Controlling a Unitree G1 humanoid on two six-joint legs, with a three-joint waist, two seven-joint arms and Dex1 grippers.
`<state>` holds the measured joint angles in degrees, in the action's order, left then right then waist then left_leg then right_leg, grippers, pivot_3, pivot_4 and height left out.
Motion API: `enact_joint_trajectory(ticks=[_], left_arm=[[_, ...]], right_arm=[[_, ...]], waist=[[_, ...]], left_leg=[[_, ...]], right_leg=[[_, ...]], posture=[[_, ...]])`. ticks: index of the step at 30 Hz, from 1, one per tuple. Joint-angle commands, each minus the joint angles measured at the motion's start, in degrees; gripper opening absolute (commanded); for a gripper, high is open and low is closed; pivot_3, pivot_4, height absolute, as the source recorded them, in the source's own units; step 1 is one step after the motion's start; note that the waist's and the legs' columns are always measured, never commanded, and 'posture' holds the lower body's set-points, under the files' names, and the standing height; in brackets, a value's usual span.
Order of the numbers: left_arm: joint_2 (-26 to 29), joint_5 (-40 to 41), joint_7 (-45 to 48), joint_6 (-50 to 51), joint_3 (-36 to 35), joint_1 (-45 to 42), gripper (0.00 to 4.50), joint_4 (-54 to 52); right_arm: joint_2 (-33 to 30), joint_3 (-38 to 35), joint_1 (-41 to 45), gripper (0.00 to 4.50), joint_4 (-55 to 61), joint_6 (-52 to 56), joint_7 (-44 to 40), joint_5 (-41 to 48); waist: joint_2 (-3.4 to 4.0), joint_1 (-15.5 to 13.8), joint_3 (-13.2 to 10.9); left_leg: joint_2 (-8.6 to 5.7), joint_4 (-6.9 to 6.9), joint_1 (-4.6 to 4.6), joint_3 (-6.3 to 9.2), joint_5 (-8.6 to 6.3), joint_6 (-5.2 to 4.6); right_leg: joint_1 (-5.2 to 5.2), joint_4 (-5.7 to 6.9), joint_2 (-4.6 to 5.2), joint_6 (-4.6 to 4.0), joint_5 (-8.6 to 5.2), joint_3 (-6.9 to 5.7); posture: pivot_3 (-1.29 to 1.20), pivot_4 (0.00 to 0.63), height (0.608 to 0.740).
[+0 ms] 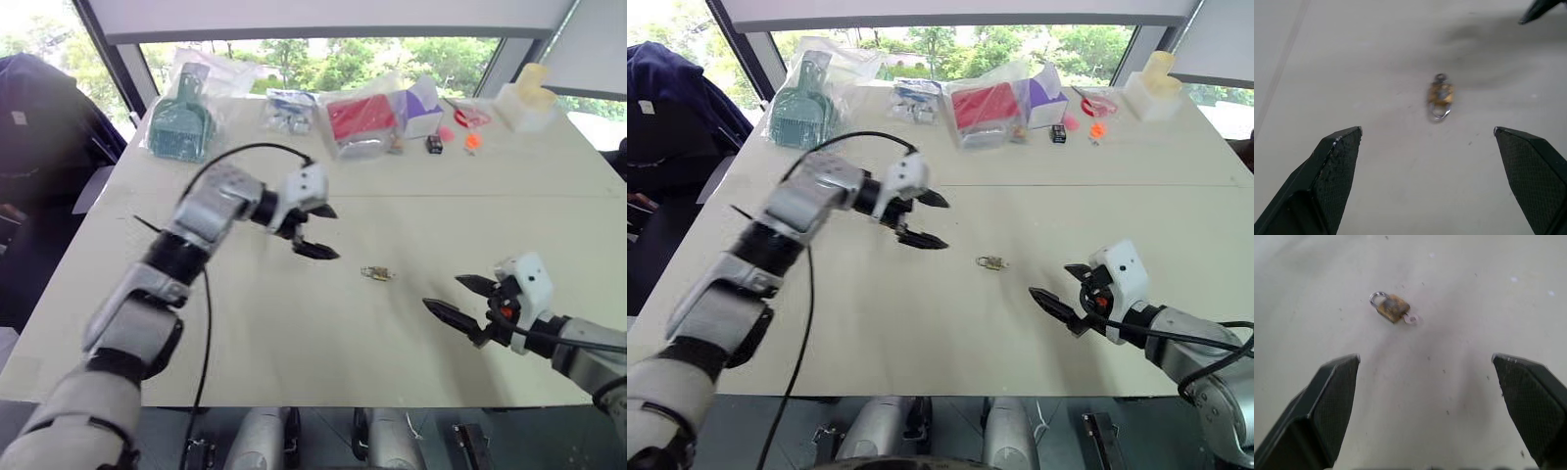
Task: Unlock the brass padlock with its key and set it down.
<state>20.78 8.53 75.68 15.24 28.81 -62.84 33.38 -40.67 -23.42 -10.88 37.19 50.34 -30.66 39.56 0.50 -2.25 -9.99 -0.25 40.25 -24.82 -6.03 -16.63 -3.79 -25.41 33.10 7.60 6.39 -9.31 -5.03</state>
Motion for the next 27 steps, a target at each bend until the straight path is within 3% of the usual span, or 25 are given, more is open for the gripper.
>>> enact_joint_trajectory(ticks=[1, 5, 10, 23, 27], left_arm=[[-5.48, -5.57, 1.97, -8.32, 2.14, -4.47, 4.48, 12.74], [-13.52, -9.92, -1.37, -12.34, 1.58, -9.05, 4.48, 25.44], [-19.8, -14.05, -4.35, -13.71, 0.73, -12.5, 4.48, 33.51], [-24.16, -22.44, -6.52, -14.83, 1.44, -10.93, 4.48, 36.46], [-25.26, -22.68, -6.74, -14.45, 0.54, -10.12, 2.95, 36.37]], right_arm=[[2.88, -0.07, -1.74, 4.5, 4.5, -1.13, 3.6, -0.45], [5.99, 0.92, -4.26, 4.5, 6.83, -2.12, 6.45, -1.31], [8.95, 2.91, -5.18, 4.5, 8.42, -3.49, 10.01, -3.28], [12.81, 7.66, -4.87, 4.5, 6.44, -8.02, 12.94, -8.05], [13.43, 8.74, -4.37, 4.5, 6.06, -8.61, 13.24, -8.82]], waist=[[-0.01, 0.05, 0.0], [-0.08, -0.02, -0.05], [-0.11, -0.03, -0.06], [-0.13, -0.08, -0.04], [-0.13, -0.12, -0.03]], left_leg=[[0.0, 0.0, -0.02, 0.01, 0.0, -0.01], [0.0, 0.05, -0.1, 0.04, -0.03, -0.07], [0.0, 0.12, -0.16, 0.06, -0.08, -0.15], [0.01, 0.26, -0.17, 0.12, -0.12, -0.22], [0.02, 0.34, -0.17, 0.13, -0.15, -0.27]], right_leg=[[-0.03, 0.0, 0.0, 0.0, 0.0, -0.01], [-0.05, -0.01, 0.02, 0.0, 0.0, -0.02], [-0.06, -0.02, 0.04, 0.01, 0.0, -0.02], [-0.01, 0.0, 0.04, 0.02, 0.0, -0.05], [0.02, 0.0, 0.05, 0.01, 0.0, -0.07]], posture=[[0.0, 0.15, 0.735], [0.0, 0.15, 0.735], [0.0, 0.15, 0.735], [0.0, 0.15, 0.735], [0.0, 0.15, 0.735]])
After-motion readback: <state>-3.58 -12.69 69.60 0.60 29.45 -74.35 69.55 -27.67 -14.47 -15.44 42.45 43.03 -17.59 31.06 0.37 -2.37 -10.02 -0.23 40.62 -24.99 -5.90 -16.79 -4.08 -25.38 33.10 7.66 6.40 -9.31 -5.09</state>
